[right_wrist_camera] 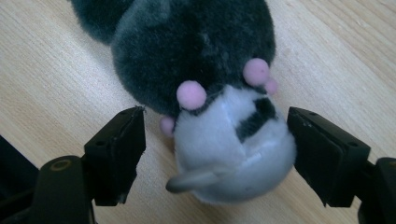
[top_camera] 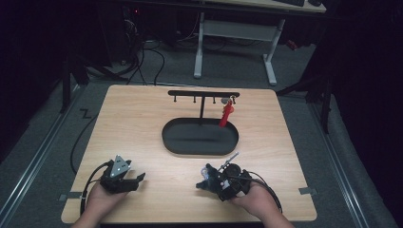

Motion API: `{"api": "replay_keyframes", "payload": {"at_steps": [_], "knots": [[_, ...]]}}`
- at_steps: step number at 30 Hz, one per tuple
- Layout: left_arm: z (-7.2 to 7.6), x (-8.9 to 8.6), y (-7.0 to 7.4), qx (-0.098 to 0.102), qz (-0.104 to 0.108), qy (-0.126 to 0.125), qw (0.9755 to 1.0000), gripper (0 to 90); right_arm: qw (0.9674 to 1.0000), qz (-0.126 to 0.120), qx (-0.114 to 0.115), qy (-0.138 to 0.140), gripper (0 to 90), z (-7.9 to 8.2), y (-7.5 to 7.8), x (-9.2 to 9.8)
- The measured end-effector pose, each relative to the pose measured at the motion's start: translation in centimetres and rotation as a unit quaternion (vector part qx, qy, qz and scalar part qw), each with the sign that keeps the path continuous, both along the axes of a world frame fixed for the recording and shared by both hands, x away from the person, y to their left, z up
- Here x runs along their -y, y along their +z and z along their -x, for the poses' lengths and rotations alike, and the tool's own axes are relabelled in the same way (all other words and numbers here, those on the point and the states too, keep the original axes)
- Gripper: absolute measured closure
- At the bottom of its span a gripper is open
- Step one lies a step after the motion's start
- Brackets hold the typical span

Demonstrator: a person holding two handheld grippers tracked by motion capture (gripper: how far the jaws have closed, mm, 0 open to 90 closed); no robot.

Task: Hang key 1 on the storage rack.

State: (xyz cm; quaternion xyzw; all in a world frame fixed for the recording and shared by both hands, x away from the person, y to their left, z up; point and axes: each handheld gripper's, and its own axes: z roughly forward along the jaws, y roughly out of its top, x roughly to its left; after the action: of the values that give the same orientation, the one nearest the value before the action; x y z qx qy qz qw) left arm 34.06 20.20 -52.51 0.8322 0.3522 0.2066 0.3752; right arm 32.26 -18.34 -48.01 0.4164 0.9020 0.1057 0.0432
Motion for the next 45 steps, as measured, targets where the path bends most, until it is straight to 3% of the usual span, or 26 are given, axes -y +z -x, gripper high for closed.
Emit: {"api": "replay_keyframes", "payload": {"at_steps": [16, 19, 29, 30, 34, 36, 45], "knots": [[0.0, 0.1, -0.1, -0.004, -0.003, -0.004, 1.0000, 26.8, 0.9999, 0.004, 0.008, -0.011, 42.1, 0.5, -0.5, 0.1], [0.0, 0.1, -0.1, -0.004, -0.003, -0.004, 1.0000, 26.8, 0.9997, 0.002, 0.008, -0.023, 42.6, 0.6, -0.5, 0.1], [-0.1, 0.1, -0.1, -0.006, -0.005, -0.006, 1.0000, 26.8, 0.9999, -0.003, -0.002, -0.013, 35.3, 0.6, -0.5, 0.8], [-0.1, 0.1, -0.1, -0.006, -0.005, -0.006, 1.0000, 26.8, 0.9996, -0.003, -0.010, -0.026, 35.2, 0.8, -0.4, 0.7], [0.0, 0.2, -0.2, -0.005, -0.004, -0.006, 1.0000, 26.8, 0.9996, -0.002, -0.006, -0.027, 38.5, 0.9, -0.6, 0.7], [0.0, 0.2, -0.2, -0.005, -0.004, -0.006, 1.0000, 26.8, 0.9999, 0.003, 0.005, -0.012, 42.2, 0.8, -0.7, 0.7], [0.0, 0.2, -0.2, -0.006, -0.005, -0.006, 1.0000, 26.8, 0.9992, -0.017, 0.010, -0.034, 47.4, 0.7, 0.7, 1.0]]}}
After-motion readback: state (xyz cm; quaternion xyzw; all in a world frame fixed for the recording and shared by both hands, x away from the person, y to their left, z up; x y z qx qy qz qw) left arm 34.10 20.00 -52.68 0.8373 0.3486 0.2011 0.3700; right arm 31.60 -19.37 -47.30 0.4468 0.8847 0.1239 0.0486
